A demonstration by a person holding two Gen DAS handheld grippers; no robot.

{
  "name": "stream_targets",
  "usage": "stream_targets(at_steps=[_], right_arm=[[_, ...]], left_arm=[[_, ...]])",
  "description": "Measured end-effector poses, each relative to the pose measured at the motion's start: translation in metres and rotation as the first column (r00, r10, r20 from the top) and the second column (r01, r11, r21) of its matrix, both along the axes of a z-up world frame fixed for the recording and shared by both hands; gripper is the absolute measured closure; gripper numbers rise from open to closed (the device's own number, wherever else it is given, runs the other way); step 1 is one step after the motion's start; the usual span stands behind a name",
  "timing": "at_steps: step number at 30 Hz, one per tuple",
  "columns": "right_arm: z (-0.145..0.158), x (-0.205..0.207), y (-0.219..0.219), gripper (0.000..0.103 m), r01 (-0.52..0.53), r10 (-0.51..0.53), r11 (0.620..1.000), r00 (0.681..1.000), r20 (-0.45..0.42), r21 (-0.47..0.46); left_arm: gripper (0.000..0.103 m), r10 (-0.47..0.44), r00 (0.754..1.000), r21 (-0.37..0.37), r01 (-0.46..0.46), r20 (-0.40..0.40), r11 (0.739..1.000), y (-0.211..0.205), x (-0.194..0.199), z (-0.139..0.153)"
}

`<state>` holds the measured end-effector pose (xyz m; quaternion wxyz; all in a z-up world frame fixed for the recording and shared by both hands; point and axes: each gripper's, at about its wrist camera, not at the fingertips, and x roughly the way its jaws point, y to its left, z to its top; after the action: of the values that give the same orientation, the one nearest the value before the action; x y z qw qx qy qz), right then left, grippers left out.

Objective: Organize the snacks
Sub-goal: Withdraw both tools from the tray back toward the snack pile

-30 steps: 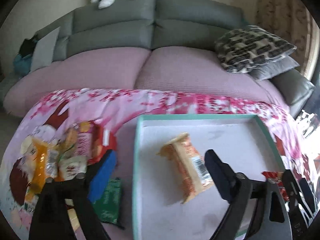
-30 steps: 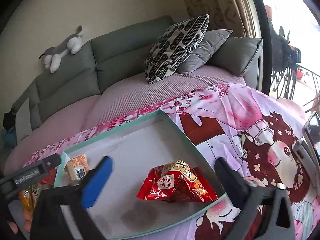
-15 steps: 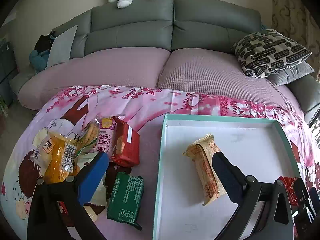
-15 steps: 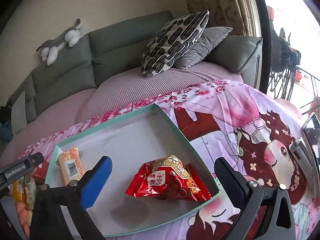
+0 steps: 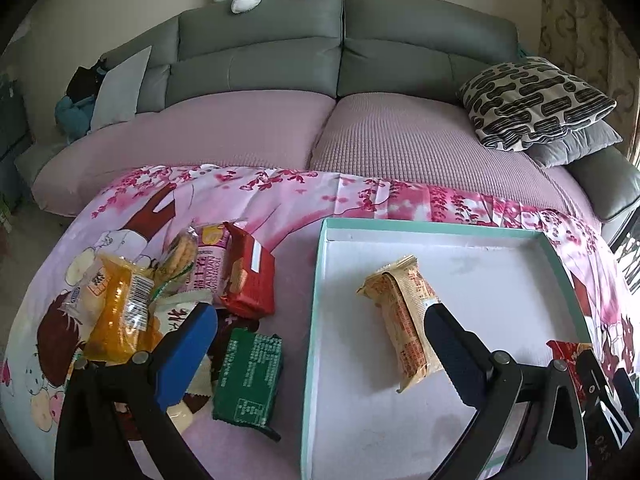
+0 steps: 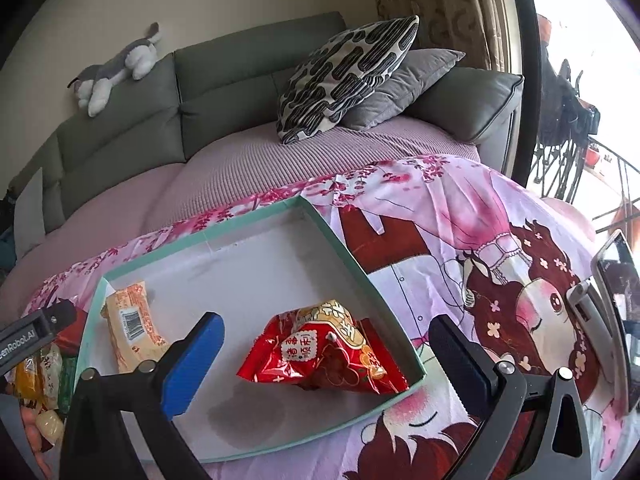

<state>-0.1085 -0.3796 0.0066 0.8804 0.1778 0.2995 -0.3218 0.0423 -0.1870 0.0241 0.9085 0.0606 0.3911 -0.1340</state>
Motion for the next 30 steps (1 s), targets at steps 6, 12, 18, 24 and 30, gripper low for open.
stream_targets(at_steps=[6,12,18,24,30], right_arm=[[0.003,-0.004,0.001,0.0,-0.033,0.028,0.996,0.998,0.059,0.079],[0.011,-0.001,0.016,0.0,0.001,-0.003,0.999,1.0,0.028,0.042],[0.011,0.007,0.024,0.0,0.003,-0.003,0.998,1.0,-0.004,0.06],[0.019,0.021,0.051,0.0,-0.051,0.051,0.999,0.999,-0.005,0.012],[0.029,0.04,0.091,0.0,-0.131,0.131,0.991,0.991,-0.003,-0.034]], left_arm=[[0.0,0.015,0.999,0.044,-0.017,0.036,0.999,0.016,-0.006,0.008],[0.0,0.057,0.997,0.056,-0.059,0.042,0.997,0.043,-0.005,0.012],[0.0,0.105,0.994,0.087,-0.108,0.041,0.99,0.077,0.003,0.014],[0.0,0.16,0.986,0.129,-0.163,0.036,0.978,0.12,0.007,0.012],[0.0,0.251,0.968,0.12,-0.252,0.024,0.96,0.173,0.011,0.011]])
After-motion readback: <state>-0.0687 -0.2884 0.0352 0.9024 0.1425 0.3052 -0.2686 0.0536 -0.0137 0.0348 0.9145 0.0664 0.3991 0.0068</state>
